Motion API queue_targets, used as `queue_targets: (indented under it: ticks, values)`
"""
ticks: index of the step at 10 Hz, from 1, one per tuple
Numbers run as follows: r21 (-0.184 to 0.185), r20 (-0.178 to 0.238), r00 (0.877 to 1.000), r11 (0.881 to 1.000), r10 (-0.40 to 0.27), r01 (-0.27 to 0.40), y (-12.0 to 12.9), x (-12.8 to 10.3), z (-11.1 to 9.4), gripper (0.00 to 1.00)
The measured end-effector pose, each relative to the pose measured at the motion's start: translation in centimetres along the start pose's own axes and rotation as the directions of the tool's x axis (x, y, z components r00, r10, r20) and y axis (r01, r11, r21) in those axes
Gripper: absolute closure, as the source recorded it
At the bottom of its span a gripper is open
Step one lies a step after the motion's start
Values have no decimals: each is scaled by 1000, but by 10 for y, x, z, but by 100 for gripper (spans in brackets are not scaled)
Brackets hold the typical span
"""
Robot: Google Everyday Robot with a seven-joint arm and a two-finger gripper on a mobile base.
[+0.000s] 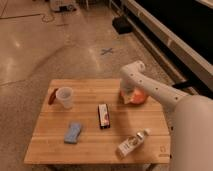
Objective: Push the ceramic bowl across the table
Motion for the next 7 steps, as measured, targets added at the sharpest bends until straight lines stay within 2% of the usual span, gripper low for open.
queue_targets:
  ticks: [3, 4, 6, 7]
  values:
    - [2, -52, 998, 1000, -23, 23, -15, -1, -41, 35]
    - [5, -65, 997, 1000, -31, 31, -17, 1, -48, 35]
    - [2, -92, 995, 999, -43, 43, -17, 15, -52, 35]
    - [-1, -107, 993, 999, -44, 44, -11, 30, -45, 35]
